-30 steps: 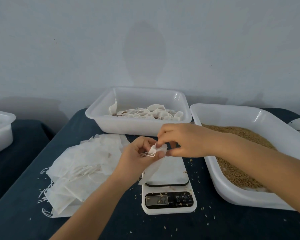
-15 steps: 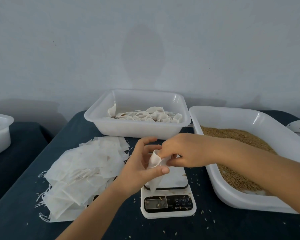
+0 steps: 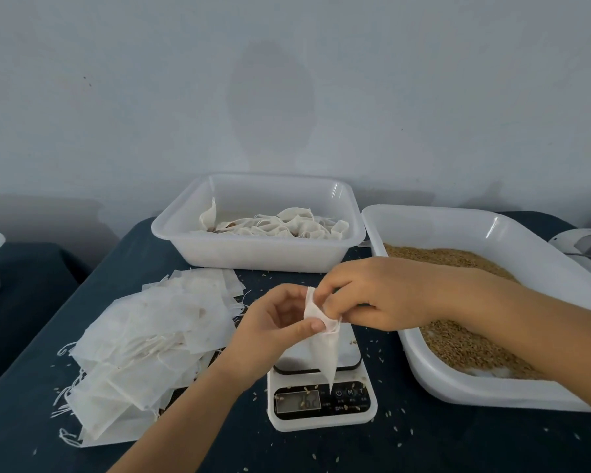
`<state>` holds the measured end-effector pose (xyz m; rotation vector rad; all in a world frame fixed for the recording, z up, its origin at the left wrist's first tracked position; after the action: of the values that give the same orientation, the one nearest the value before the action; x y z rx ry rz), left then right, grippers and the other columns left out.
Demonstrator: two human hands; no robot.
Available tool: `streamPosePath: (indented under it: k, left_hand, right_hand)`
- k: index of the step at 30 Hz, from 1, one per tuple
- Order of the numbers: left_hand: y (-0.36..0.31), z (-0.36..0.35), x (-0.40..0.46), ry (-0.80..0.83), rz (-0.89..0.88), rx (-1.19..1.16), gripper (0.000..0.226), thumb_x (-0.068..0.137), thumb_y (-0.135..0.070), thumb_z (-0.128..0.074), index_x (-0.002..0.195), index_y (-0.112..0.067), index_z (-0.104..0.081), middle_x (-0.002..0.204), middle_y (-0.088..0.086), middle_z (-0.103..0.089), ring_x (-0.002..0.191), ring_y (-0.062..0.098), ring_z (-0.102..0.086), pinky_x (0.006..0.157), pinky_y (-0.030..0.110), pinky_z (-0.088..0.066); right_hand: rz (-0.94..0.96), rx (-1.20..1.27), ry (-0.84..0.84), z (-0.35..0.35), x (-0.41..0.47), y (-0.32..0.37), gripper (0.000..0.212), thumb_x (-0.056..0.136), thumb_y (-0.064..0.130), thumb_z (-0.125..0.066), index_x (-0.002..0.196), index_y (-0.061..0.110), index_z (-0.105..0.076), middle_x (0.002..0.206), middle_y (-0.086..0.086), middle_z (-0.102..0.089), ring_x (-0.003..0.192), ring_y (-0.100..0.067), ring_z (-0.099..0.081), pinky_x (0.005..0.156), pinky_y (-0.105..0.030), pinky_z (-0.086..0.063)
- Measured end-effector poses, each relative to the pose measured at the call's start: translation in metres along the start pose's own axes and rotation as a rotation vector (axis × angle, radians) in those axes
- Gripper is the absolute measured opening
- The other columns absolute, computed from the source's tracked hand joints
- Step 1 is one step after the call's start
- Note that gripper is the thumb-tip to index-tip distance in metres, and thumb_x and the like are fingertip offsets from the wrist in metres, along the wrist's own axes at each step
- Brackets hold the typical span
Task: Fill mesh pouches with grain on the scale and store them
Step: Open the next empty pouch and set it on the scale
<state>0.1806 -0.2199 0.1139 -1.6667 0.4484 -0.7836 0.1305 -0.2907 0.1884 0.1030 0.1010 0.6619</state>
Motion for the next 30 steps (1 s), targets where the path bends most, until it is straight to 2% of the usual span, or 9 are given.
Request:
streamPosePath:
  k: [4, 7, 9, 13, 17, 22, 25, 28, 30]
  left_hand:
    - [-0.001, 0.001, 0.003, -0.074, -0.05, 0.112, 0.042, 0.071, -0.032, -0.076, 0.107, -0.04, -0.055, 0.101, 0.003, -0.071, 0.094, 0.021, -0.067, 0.081, 0.032, -0.054]
    - [-0.007, -0.01, 0.002, 0.004, -0.132, 0.33, 0.041, 0.084, -0.032, -0.064, 0.115, -0.051, -0.045, 0.112, -0.008, -0.065, 0.098, 0.019, -0.066, 0.086, 0.039, -0.053]
    - [-0.011, -0.02, 0.002, 0.089, -0.175, 0.51, 0.037, 0.091, -0.031, -0.056, 0.118, -0.052, -0.045, 0.116, -0.017, -0.06, 0.101, 0.015, -0.063, 0.087, 0.037, -0.052]
    - [-0.017, -0.035, 0.004, 0.19, -0.251, 0.722, 0.025, 0.092, -0.034, -0.055, 0.115, -0.043, -0.051, 0.115, -0.02, -0.056, 0.106, 0.008, -0.057, 0.078, 0.017, -0.049]
    - [-0.025, -0.026, 0.004, 0.016, -0.308, 0.801, 0.016, 0.085, -0.039, -0.061, 0.092, -0.024, -0.059, 0.106, -0.02, -0.059, 0.099, -0.002, -0.057, 0.079, 0.014, -0.045]
    - [-0.026, -0.014, 0.002, -0.112, -0.312, 0.817, 0.005, 0.079, -0.02, -0.072, 0.083, -0.02, -0.069, 0.084, -0.022, -0.063, 0.085, -0.004, -0.057, 0.075, 0.004, -0.041]
    - [-0.03, -0.013, 0.001, -0.163, -0.326, 0.808, 0.004, 0.079, -0.017, -0.073, 0.083, -0.017, -0.071, 0.08, -0.018, -0.065, 0.081, -0.002, -0.059, 0.073, 0.004, -0.041]
    - [-0.035, -0.015, 0.001, -0.179, -0.346, 0.834, 0.003, 0.079, -0.015, -0.073, 0.081, -0.016, -0.071, 0.078, -0.016, -0.064, 0.081, -0.001, -0.058, 0.071, 0.003, -0.041]
    - [-0.037, -0.018, 0.001, -0.171, -0.358, 0.879, 0.004, 0.079, -0.016, -0.072, 0.082, -0.016, -0.071, 0.08, -0.015, -0.064, 0.083, -0.001, -0.057, 0.07, 0.002, -0.041]
  right_hand:
    - [-0.03, -0.012, -0.02, -0.002, -0.005, -0.006, 0.02, 0.096, 0.017, -0.05, 0.101, 0.016, -0.069, 0.12, 0.005, -0.058, 0.109, -0.001, -0.04, 0.086, -0.007, -0.027]
    - [-0.05, -0.027, -0.025, -0.004, -0.009, -0.011, 0.02, 0.096, 0.017, -0.05, 0.101, 0.016, -0.069, 0.117, 0.004, -0.059, 0.109, -0.004, -0.04, 0.083, 0.0, -0.021]
    - [-0.07, -0.06, 0.005, -0.006, -0.012, -0.013, 0.021, 0.097, 0.02, -0.049, 0.103, 0.018, -0.069, 0.116, 0.005, -0.057, 0.109, -0.005, -0.04, 0.083, -0.005, -0.024]
    - [-0.068, -0.154, 0.074, -0.012, -0.016, -0.011, 0.025, 0.099, 0.024, -0.045, 0.111, 0.021, -0.067, 0.123, 0.005, -0.054, 0.115, -0.008, -0.039, 0.093, -0.023, -0.037]
    - [-0.073, -0.187, 0.051, -0.011, -0.016, -0.014, 0.028, 0.101, 0.023, -0.042, 0.12, 0.02, -0.062, 0.122, 0.005, -0.057, 0.115, -0.01, -0.043, 0.096, -0.019, -0.034]
    - [-0.076, -0.155, -0.093, -0.005, -0.021, -0.016, 0.026, 0.098, 0.018, -0.049, 0.12, 0.019, -0.065, 0.118, 0.005, -0.063, 0.113, -0.009, -0.051, 0.092, -0.012, -0.032]
    - [-0.133, 0.024, -0.156, -0.003, -0.027, -0.023, 0.027, 0.094, 0.017, -0.057, 0.118, 0.026, -0.066, 0.115, 0.013, -0.063, 0.106, 0.002, -0.054, 0.092, -0.012, -0.041]
    - [-0.245, 0.372, -0.42, 0.019, -0.05, -0.046, 0.032, 0.089, 0.014, -0.064, 0.114, 0.034, -0.066, 0.115, 0.023, -0.062, 0.102, 0.006, -0.058, 0.086, -0.012, -0.047]
    - [-0.4, 0.474, -0.563, 0.028, -0.076, -0.078, 0.03, 0.088, 0.017, -0.064, 0.106, 0.042, -0.065, 0.104, 0.028, -0.064, 0.097, 0.007, -0.06, 0.08, -0.013, -0.049]
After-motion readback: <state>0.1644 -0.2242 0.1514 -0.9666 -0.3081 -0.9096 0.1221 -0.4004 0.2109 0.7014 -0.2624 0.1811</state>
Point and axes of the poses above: each hand's wrist, its own x-axis towards the middle knuckle, its own z-axis out of the back of the hand, y = z × x, the point moved 9 cm from there along x, towards the middle knuckle
